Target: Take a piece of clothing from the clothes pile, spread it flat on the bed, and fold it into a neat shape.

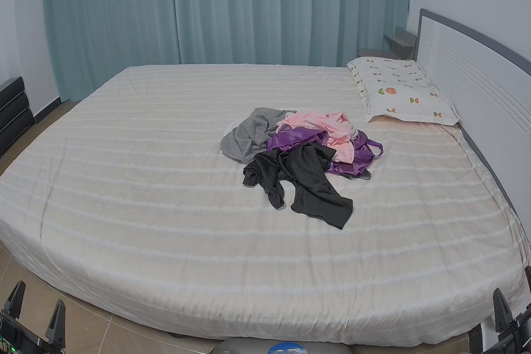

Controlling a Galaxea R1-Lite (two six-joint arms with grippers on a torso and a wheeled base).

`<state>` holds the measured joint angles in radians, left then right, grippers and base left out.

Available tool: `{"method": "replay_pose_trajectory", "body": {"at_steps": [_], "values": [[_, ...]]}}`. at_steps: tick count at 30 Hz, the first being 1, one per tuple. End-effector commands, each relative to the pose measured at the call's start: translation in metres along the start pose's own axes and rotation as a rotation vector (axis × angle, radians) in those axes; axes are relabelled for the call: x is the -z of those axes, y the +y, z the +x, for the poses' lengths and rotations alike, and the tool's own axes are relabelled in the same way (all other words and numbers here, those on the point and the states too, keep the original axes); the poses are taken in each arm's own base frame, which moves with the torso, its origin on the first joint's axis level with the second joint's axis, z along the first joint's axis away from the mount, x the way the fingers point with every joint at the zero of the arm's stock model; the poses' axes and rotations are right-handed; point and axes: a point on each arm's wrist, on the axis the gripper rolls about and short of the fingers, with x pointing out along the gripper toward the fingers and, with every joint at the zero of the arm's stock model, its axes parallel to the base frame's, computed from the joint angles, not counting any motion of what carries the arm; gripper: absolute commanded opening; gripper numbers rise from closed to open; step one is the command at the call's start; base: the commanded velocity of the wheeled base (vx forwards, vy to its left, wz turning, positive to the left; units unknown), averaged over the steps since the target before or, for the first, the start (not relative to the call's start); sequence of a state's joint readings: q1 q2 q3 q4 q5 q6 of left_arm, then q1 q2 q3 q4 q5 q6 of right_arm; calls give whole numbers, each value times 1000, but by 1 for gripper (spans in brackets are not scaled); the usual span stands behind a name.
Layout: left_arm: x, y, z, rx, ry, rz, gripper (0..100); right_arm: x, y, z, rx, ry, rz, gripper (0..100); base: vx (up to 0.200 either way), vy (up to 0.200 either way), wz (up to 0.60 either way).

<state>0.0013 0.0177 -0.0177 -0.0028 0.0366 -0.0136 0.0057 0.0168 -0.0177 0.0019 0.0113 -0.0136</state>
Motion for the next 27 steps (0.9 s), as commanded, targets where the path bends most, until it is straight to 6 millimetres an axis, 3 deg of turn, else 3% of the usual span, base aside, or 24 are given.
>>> {"method": "replay_pose_trajectory", "body": {"at_steps": [1,12,14,15,16,19,25,27], "values": [[5,0,0,0,0,0,100,5,0,0,-1,-1,0,100,0,0,0],[5,0,0,0,0,0,100,4,0,1,-23,12,-15,100,0,0,0],[5,0,0,0,0,0,100,-16,0,-2,-36,-45,-1,100,0,0,0],[5,0,0,0,0,0,100,-50,0,-7,-42,-118,17,100,0,0,0],[5,0,0,0,0,0,100,-73,0,2,-63,-65,45,100,0,0,0],[5,0,0,0,0,0,100,-57,2,31,-153,186,40,100,0,0,0],[5,0,0,0,0,0,100,-75,12,113,-250,312,188,100,0,0,0],[5,0,0,0,0,0,100,-72,16,143,-257,359,201,100,0,0,0]]}}
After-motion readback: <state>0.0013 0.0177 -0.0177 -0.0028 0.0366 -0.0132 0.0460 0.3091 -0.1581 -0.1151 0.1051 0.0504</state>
